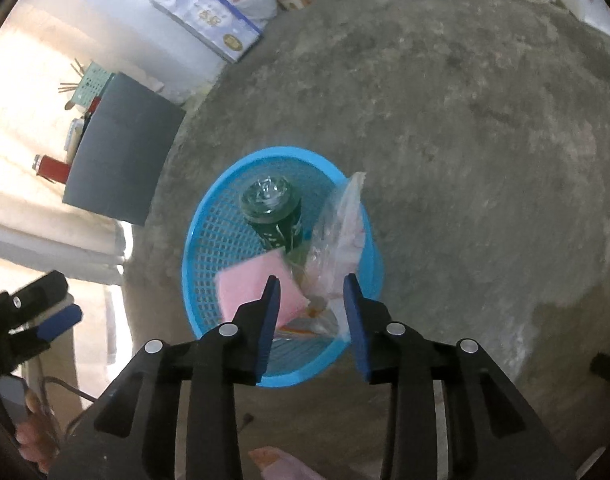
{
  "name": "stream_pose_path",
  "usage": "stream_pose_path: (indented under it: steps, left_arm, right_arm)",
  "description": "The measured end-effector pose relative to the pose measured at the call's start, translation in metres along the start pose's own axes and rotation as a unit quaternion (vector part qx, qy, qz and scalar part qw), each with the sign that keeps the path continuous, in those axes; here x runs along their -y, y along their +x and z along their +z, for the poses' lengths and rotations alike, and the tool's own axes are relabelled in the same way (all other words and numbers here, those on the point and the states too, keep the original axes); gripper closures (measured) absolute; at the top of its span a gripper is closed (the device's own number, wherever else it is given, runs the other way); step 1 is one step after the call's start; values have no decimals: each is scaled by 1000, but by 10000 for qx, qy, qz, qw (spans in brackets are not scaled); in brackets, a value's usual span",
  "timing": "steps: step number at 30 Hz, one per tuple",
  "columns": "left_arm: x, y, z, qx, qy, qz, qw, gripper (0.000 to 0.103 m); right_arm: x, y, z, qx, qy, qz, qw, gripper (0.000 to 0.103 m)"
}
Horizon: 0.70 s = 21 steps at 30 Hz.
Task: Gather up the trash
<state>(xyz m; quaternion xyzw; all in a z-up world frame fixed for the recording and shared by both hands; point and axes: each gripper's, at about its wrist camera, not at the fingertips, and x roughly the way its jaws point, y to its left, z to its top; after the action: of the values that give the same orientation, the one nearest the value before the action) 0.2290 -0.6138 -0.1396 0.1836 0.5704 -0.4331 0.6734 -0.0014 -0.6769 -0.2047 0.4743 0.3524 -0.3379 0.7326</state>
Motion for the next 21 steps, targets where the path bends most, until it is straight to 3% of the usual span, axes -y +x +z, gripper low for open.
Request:
stream_pose_path:
  steps: [5,11,17,21]
  left_arm:
    - [-2,-33,-4,253,-58,-137,9996,6]
    - [-4,-114,-26,817,143,-371,9959,6]
    - [-23,-214,-82,1577,295,-491,9858,6]
    - [-50,-268,-142,1976,170,-328,9796,6]
  right_arm:
    - [4,-26,-1,419,-165,-139,9989,65]
    - [8,-58,3,746,-225,65,9969,64]
    - [4,-100,-8,1055,-258,356,9934,64]
    - [-7,-135,-34,1131,-429,655,9905,61]
